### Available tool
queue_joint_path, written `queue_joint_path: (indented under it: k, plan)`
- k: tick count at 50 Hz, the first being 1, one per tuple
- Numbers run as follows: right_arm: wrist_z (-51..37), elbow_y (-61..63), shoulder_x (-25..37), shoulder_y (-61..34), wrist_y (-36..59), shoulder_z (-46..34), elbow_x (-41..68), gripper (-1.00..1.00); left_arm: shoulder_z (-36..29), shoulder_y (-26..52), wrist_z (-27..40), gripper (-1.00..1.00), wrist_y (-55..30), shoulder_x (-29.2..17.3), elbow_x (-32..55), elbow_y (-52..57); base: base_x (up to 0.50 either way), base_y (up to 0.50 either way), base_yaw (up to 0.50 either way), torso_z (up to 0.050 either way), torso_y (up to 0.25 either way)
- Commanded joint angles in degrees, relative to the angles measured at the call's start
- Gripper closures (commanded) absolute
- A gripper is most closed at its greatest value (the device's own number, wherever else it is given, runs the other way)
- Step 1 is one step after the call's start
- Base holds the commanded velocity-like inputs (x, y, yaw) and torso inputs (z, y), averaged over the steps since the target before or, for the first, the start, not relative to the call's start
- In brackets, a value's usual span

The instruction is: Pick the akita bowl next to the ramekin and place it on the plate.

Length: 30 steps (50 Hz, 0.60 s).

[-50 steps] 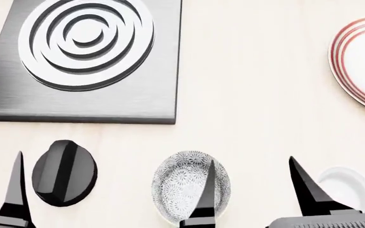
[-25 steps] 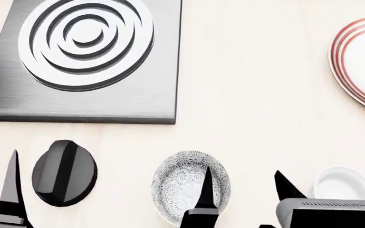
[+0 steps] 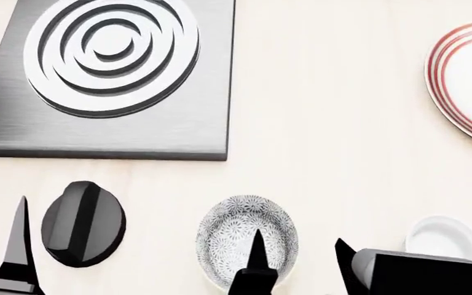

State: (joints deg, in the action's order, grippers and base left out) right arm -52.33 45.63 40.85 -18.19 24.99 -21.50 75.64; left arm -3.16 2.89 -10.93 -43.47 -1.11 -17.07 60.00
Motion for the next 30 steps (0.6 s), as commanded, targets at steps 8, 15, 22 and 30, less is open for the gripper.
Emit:
queue_joint_path:
  k: [8,15,22,30]
  plan:
    - [3.9,-4.1,-1.9,0.2,-1.1,0.8,2.3,-1.0,1.6,0.1,-1.8,-1.0,0.2,1.1,-0.4,0.0,0.0,0.0,0.0,0.0,0.0]
    - [5.0,-6.0,-2.2,0.4,-1.5,1.0,2.8,-1.0,1.1,0.6,-1.7,-1.0,-0.1,1.1,-0.6,0.0,0.0,0.0,0.0,0.0,0.0]
    - [5.5,-7.3,-2.6,0.3,-1.8,1.0,3.0,-1.0,0.9,0.3,-1.8,-1.0,0.1,1.1,-0.8,0.0,0.0,0.0,0.0,0.0,0.0]
    - [6.3,-9.2,-3.3,0.1,-2.5,1.2,3.6,-1.0,1.2,-0.1,-1.9,-1.0,0.2,1.1,-0.7,0.0,0.0,0.0,0.0,0.0,0.0]
